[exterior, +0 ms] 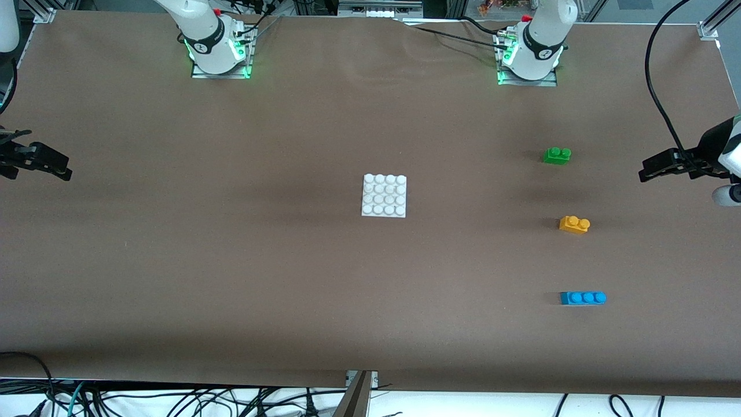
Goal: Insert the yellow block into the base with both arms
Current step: 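Move the left gripper over the yellow brick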
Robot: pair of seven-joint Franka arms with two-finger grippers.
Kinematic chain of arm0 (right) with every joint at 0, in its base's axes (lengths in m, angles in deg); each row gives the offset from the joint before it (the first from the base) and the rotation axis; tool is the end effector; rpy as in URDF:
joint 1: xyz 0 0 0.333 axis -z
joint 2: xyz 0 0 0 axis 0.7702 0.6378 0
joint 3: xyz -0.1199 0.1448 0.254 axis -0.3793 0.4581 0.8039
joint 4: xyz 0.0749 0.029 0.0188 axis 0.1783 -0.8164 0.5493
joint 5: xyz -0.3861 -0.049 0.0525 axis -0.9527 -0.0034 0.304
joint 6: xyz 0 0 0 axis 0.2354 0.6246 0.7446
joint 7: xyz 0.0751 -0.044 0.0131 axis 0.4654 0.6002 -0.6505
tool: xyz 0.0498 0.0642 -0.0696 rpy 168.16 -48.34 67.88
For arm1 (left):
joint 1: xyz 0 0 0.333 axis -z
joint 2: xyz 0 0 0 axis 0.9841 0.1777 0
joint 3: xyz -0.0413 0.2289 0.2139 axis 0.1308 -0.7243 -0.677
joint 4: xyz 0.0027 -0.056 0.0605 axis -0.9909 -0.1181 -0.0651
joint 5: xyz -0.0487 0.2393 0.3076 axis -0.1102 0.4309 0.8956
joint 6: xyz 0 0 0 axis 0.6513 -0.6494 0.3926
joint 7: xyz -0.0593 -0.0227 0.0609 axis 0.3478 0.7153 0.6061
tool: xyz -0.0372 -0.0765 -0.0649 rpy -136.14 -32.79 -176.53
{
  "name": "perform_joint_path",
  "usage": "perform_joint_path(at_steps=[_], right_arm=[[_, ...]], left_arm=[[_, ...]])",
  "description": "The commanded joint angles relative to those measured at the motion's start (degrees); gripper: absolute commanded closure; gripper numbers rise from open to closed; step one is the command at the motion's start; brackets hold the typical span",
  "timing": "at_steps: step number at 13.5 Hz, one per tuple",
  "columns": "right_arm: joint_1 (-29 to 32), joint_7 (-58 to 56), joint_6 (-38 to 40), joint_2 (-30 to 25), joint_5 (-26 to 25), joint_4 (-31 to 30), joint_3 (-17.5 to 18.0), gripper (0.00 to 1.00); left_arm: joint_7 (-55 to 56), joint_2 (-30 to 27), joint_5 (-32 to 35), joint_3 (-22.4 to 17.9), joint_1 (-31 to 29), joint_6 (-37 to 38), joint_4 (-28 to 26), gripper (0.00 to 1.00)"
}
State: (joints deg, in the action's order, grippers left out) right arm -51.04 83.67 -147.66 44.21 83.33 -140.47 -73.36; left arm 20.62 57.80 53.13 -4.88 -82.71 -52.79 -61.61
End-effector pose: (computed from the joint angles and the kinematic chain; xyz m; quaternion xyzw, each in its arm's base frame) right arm 0.6036 -0.0568 0.5787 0.9991 0.0047 0.0173 0.0371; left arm 0.6043 0.0285 0.5765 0.9978 0.0512 -0.0411 0.0038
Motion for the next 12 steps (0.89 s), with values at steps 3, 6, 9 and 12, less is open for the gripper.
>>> perform_joint_path(at_steps=[3, 6, 9, 12], right_arm=[[1.01, -0.56, 0.92, 0.46, -0.22, 1.06, 0.98, 0.00], [1.01, -0.56, 0.83, 0.55, -0.22, 1.06, 0.98, 0.00], [1.01, -0.56, 0.83, 0.55, -0.22, 1.06, 0.98, 0.00], [1.01, -0.47, 0.83, 0.55, -0.14, 1.06, 0.98, 0.00]], left_arm=[[-0.38, 0.31, 0.76, 0.50, -0.13, 0.79, -0.50, 0.00], [-0.38, -0.04, 0.23, 0.50, -0.31, 1.14, -2.69, 0.00], [-0.47, -1.53, -0.47, 0.50, -0.40, 1.06, -6.12, 0.00], [-0.47, -1.97, -0.56, 0.50, -0.40, 0.36, -8.67, 0.00]])
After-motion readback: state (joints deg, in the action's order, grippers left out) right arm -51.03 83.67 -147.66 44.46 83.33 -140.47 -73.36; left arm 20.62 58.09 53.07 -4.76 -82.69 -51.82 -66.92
